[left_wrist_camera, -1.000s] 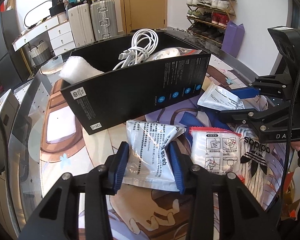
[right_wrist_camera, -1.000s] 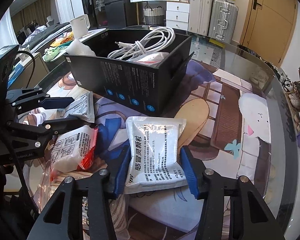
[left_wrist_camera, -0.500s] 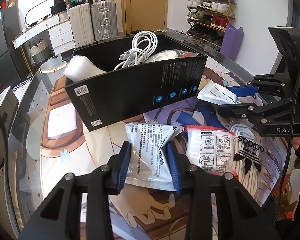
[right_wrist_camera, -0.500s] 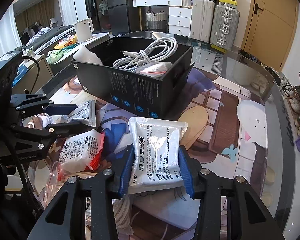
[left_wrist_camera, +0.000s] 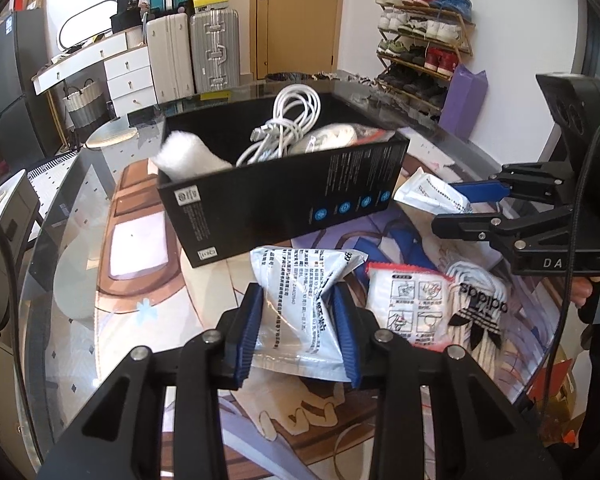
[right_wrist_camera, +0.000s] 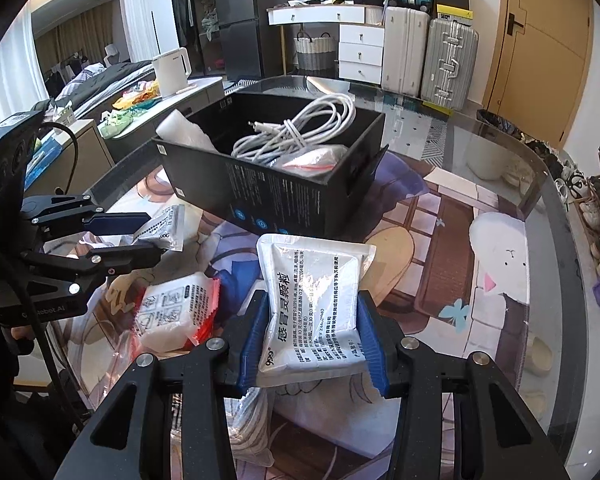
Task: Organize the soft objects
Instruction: 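Lift both packets and carry them over the black box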
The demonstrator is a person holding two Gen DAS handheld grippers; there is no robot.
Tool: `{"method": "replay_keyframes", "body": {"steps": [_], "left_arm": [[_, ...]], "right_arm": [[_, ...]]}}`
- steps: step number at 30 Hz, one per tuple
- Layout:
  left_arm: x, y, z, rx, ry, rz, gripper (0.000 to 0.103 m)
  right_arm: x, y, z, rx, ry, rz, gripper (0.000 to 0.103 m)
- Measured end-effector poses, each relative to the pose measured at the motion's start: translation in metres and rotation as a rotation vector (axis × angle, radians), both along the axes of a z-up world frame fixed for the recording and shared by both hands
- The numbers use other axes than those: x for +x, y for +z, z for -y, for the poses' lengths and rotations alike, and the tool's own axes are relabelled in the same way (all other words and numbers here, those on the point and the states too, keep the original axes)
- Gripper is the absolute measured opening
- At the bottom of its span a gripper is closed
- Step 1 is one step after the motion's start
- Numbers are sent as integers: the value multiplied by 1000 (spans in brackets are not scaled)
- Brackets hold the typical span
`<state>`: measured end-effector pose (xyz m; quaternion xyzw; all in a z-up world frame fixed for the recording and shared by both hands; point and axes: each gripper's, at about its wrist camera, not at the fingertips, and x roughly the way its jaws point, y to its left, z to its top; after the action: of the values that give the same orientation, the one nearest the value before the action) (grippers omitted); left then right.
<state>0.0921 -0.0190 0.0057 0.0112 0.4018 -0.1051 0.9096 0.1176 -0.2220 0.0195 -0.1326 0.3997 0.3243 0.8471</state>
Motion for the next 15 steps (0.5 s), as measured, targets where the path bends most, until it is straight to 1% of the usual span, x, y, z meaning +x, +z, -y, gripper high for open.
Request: {"method": "replay_keyframes", "body": {"steps": [8, 15], "left_arm": [[-7, 21, -12, -35, 30, 54, 34], [-9, 39, -19, -65, 52, 99, 34]], "right_arm": [[-6, 15, 5, 50, 5, 28, 44], [-16, 31, 7, 74, 10, 61, 44]]}}
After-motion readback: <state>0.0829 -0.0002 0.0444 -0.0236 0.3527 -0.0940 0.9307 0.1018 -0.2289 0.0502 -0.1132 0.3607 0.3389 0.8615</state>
